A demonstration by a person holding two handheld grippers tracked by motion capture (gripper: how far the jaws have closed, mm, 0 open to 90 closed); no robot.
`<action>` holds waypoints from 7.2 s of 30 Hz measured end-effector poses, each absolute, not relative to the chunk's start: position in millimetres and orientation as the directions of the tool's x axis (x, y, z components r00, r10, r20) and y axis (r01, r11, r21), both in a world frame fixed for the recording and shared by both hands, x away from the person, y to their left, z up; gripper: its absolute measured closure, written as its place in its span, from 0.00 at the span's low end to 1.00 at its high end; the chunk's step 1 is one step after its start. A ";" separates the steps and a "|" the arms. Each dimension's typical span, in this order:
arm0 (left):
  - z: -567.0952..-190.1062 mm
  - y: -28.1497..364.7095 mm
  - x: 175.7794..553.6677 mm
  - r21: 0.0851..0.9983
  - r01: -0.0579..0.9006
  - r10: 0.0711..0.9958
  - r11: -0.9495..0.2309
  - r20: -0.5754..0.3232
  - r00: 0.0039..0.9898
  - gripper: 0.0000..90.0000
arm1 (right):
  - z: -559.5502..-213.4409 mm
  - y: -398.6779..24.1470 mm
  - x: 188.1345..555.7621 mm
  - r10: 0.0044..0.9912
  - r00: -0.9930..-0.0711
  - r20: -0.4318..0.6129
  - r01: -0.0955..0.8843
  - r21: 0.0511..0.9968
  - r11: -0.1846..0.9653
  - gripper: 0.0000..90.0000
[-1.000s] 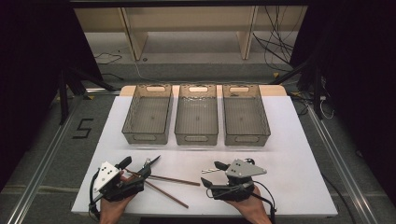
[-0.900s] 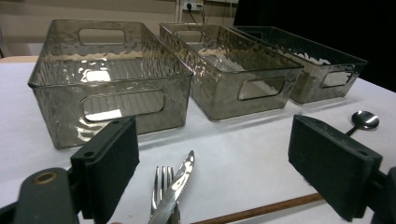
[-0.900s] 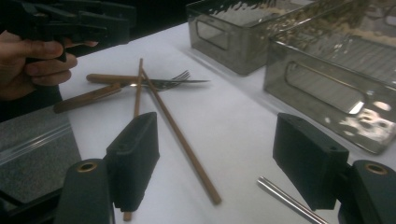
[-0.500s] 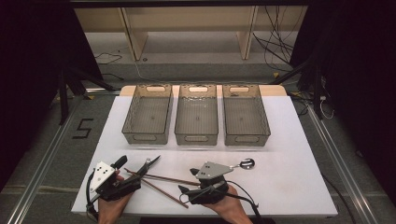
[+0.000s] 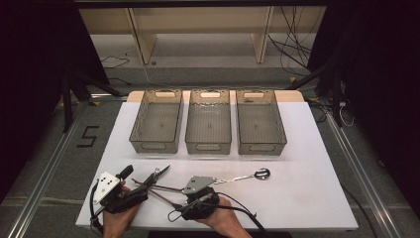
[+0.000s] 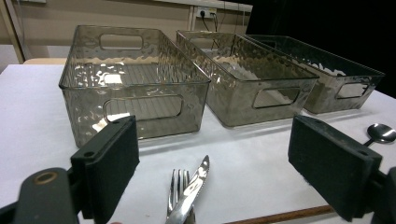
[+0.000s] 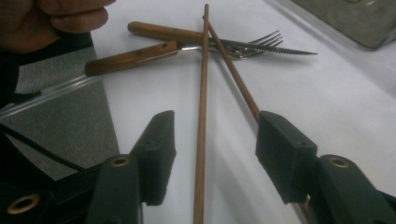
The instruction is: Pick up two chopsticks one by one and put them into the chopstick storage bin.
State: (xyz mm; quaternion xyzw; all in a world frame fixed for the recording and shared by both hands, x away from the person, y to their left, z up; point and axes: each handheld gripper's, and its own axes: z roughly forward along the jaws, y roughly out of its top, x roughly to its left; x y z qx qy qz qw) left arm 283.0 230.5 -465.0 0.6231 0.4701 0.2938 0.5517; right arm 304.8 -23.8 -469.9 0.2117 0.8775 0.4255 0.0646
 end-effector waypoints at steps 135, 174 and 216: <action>-410.4 208.0 363.6 0.756 0.619 0.543 0.213 -0.618 0.569 0.94 | -458.6 -147.7 299.5 0.582 -0.807 0.100 0.319 0.903 0.288 0.39; -352.1 265.3 487.4 0.768 0.613 0.739 0.186 -0.520 0.427 0.94 | -463.5 -155.8 297.7 0.593 -0.797 0.117 0.346 0.892 0.289 0.30; -398.5 228.8 524.2 0.646 0.763 0.800 0.021 -0.468 0.375 0.93 | -465.0 -155.4 298.1 0.588 -0.801 0.115 0.347 0.890 0.297 0.30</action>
